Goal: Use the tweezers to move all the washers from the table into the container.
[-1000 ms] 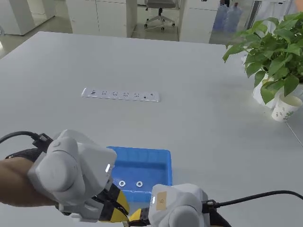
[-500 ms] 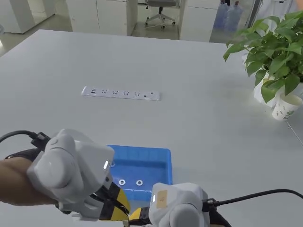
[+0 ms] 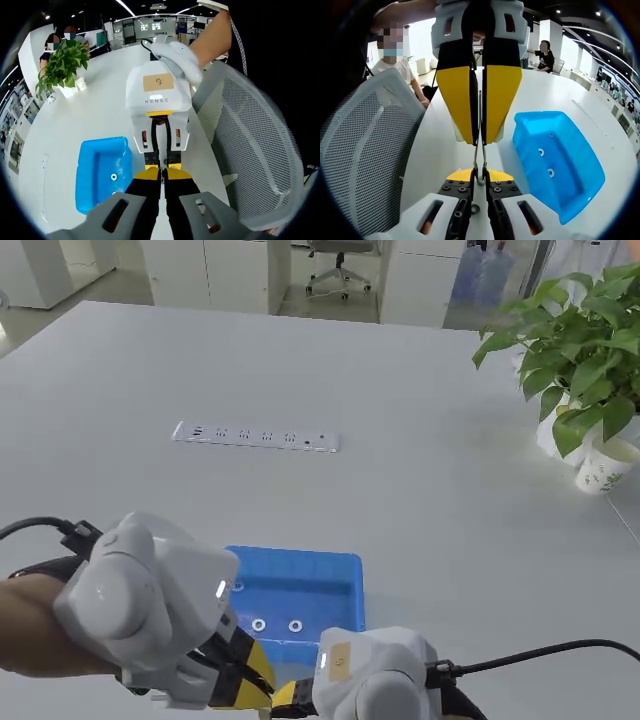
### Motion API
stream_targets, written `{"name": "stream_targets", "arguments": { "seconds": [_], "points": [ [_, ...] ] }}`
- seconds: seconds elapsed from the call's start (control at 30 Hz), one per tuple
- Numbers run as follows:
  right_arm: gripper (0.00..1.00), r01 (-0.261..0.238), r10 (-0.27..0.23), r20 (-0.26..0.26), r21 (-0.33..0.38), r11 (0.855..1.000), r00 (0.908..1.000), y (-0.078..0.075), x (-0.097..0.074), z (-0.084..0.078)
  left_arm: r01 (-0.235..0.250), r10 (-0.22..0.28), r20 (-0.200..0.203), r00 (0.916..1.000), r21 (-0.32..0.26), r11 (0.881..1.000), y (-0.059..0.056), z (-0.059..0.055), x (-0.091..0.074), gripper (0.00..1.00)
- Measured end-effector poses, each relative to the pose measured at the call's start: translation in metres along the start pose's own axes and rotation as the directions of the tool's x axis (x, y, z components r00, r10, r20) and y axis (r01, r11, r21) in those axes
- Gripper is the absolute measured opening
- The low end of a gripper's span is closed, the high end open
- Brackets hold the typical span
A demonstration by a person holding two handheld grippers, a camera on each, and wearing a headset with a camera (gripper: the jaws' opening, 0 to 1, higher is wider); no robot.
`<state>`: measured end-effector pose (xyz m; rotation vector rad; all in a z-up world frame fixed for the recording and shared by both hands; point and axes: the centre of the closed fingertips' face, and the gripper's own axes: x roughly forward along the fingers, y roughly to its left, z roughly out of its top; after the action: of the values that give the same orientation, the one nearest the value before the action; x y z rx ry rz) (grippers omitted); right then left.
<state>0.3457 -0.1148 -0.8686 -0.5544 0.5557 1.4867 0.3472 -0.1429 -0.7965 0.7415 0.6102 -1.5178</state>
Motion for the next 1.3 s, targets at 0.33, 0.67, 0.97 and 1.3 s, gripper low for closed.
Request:
{"name": "stream_targets", "arguments": {
  "seconds": [0.33, 0.67, 0.97, 1.3],
  "points": [
    [0.10, -0.003, 0.003, -0.001, 0.000, 1.000, 1.0000, 0.0029, -0.0005, -0.0003, 0.006, -0.006, 0.003, 1.0000, 0.001, 1.000, -0.0020, 0.0011, 0.0002, 0.05],
    [0.11, -0.008, 0.008, -0.002, 0.003, 1.000, 1.0000, 0.0062, -0.0013, -0.0005, 0.011, -0.011, 0.011, 0.9999, -0.004, 1.000, -0.0041, 0.0027, 0.0002, 0.05],
    [0.11, -0.008, 0.008, -0.011, -0.002, 1.000, 0.9999, 0.0076, 0.0019, -0.0037, 0.011, -0.010, 0.012, 0.9999, -0.008, 1.000, -0.0054, 0.0007, 0.0017, 0.05],
    [0.11, -0.009, 0.009, -0.016, -0.006, 1.000, 0.9998, 0.0078, 0.0024, -0.0056, 0.015, -0.013, 0.060, 0.9981, -0.032, 0.999, -0.0064, 0.0020, 0.0027, 0.05]
  ]
}}
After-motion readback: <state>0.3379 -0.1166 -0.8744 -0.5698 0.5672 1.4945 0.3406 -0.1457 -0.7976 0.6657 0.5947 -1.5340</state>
